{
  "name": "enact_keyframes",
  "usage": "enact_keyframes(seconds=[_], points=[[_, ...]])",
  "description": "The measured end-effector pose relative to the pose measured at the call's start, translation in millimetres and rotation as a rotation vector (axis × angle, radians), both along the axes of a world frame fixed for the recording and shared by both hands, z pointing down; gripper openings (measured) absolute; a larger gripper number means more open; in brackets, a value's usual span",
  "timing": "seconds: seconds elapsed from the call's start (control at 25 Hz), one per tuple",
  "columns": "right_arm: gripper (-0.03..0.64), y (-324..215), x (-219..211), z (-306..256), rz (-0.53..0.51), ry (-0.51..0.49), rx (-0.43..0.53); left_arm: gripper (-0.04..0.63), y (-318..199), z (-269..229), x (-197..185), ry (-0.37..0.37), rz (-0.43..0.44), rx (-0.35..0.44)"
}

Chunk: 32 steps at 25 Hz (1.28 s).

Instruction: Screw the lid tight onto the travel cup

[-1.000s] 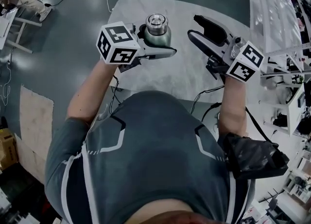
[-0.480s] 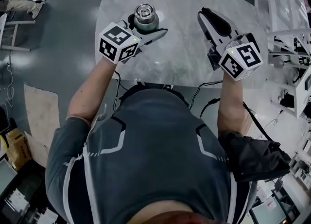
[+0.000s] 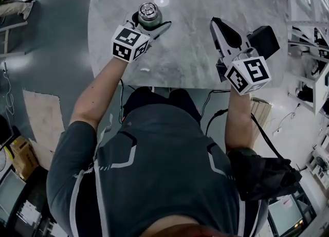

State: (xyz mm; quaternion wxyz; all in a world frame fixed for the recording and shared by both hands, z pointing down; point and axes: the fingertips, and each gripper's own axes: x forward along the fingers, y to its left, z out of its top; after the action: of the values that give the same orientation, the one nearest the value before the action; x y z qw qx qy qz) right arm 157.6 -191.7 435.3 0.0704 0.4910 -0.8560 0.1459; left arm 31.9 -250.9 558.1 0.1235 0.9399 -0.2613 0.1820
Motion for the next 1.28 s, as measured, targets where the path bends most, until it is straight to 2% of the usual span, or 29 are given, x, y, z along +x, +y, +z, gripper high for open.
enact_keyframes(seconds=[0.24, 0.36, 0.48, 0.56, 0.76, 0.96, 1.16, 1.28], points=[[0.041, -2, 3, 44, -0.006, 0.02, -0.043, 0.402, -25, 74, 2, -0.061, -0.109, -0.035], [0.041, -8, 1, 67, -0.007, 0.022, -0.067, 0.402, -33, 104, 3, -0.081, -0.12, -0.056], [0.041, -11, 0, 89, 0.007, 0.006, -0.094, 0.402, -39, 129, 1, -0.139, -0.122, -0.016], [0.041, -11, 2, 101, 0.015, -0.004, -0.113, 0.402, -40, 141, 3, -0.149, -0.12, -0.023], [0.041, -12, 10, 122, 0.022, -0.02, -0.144, 0.402, -46, 150, 12, -0.12, -0.124, -0.008], [0.041, -11, 8, 127, 0.015, -0.031, -0.152, 0.402, -40, 154, 14, -0.141, -0.093, 0.014], [0.041, -11, 1, 130, 0.01, -0.039, -0.157, 0.402, -37, 156, 10, -0.126, -0.071, 0.014], [0.041, -10, -1, 132, 0.006, -0.044, -0.164, 0.402, -35, 160, 7, -0.161, -0.06, 0.02]])
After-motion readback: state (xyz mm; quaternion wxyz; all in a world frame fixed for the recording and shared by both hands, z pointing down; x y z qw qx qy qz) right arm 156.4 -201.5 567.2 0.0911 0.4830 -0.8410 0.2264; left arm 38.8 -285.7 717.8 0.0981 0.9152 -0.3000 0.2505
